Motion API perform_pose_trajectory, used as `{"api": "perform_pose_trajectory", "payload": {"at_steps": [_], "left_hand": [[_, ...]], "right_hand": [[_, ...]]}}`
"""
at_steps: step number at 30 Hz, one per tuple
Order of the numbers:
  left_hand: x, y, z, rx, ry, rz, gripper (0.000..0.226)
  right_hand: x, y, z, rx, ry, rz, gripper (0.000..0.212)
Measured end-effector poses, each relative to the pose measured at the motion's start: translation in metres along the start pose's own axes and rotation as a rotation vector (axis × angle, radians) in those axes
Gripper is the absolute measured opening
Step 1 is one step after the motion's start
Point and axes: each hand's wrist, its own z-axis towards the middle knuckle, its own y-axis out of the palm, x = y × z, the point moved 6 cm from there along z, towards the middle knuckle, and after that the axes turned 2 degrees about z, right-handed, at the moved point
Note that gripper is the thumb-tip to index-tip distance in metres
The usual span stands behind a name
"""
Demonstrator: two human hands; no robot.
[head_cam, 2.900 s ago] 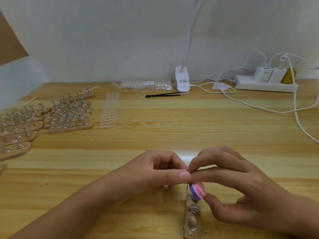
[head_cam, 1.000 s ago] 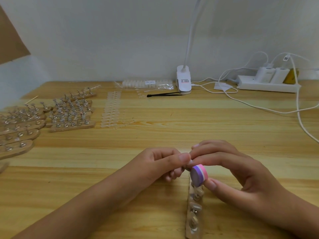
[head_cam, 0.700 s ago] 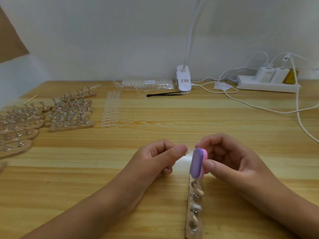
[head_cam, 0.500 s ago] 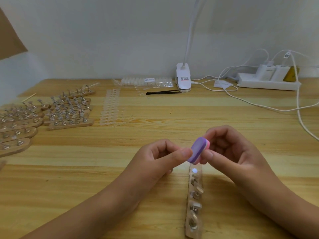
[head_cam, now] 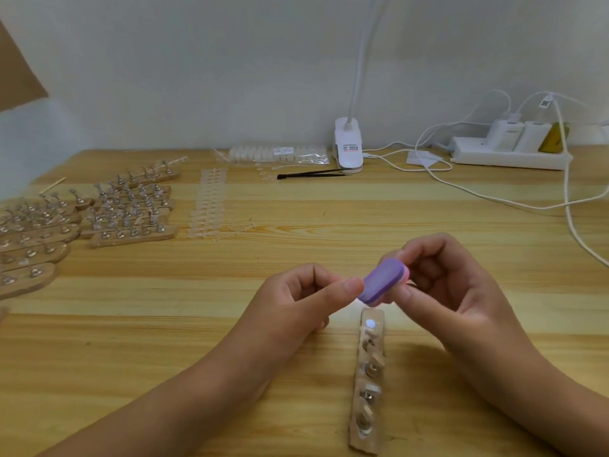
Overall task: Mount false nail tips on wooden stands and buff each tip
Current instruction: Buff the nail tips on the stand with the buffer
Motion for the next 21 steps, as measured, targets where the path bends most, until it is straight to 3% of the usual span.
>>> {"api": "perform_pose_trajectory", "payload": {"at_steps": [3, 6, 12, 21], "left_hand": [[-0.001, 0.0, 0.0, 0.022, -0.002, 0.009, 0.03], [-0.001, -0.002, 0.001, 0.057, -0.004, -0.027, 0.029], [-0.003, 0.008, 0.001, 0.036, -0.022, -0.107, 0.028], [-0.006, 0.008, 0.001, 0.046, -0.021, -0.108, 0.03]], "right_hand": [[0.003, 0.006, -0.001, -0.074, 0.02, -0.098, 0.026], [0.0, -0.001, 0.0, 0.03, -0.036, -0.072, 0.023], [-0.005, -0.002, -0.001, 0.066, -0.074, -0.041, 0.021], [-0.004, 0.001, 0.001, 0.032, -0.064, -0.047, 0.023]]}}
